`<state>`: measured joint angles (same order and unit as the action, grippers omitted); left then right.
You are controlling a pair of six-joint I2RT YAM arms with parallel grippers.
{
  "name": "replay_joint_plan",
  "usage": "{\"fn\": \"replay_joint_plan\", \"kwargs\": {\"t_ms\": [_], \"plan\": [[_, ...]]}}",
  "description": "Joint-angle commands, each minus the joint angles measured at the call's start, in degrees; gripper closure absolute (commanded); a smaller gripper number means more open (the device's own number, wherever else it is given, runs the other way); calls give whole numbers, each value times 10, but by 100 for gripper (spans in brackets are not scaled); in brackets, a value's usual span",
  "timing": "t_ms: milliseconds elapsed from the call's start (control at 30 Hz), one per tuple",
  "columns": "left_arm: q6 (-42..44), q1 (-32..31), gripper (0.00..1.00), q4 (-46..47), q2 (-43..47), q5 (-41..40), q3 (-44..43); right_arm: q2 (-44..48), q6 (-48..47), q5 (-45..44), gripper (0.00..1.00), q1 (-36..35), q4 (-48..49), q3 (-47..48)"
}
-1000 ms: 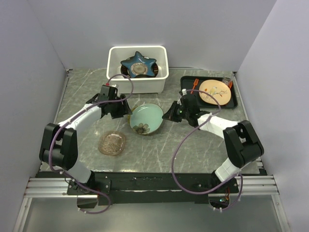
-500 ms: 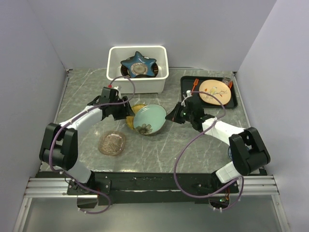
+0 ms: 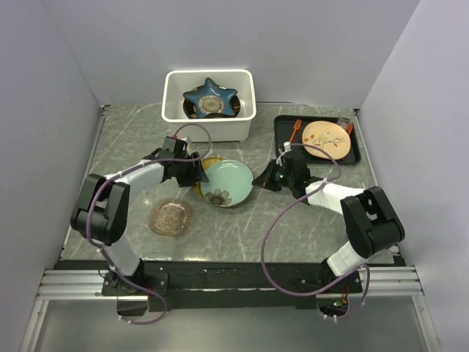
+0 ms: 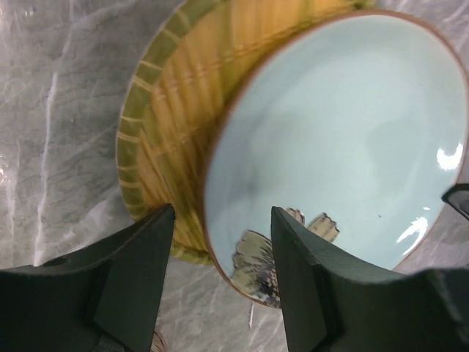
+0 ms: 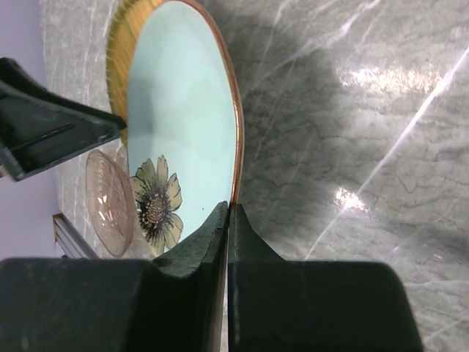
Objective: Place the plates into the plastic bin on the countertop
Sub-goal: Pick up the plate at the center of the board.
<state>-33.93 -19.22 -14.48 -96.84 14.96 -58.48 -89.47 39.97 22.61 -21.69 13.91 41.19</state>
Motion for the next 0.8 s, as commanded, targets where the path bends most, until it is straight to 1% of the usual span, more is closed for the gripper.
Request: {"fn": "replay_joint_plan", "kwargs": {"t_ms": [0, 333, 500, 667, 767], "plan": [[-7, -2, 40, 18, -15, 0, -9, -15, -5, 23, 97, 8, 38, -8], [-9, -2, 41, 51, -34, 29, 5, -47, -1, 43, 97, 17, 67, -15], [-15, -1, 42, 81, -37, 68, 14, -70, 10, 65, 97, 22, 96, -22], [-18, -2, 46, 112, -35, 102, 26, -85, 16, 74, 97, 24, 111, -23], [-14, -2, 47, 128, -29, 119, 31, -86, 18, 75, 97, 24, 115, -23]]}}
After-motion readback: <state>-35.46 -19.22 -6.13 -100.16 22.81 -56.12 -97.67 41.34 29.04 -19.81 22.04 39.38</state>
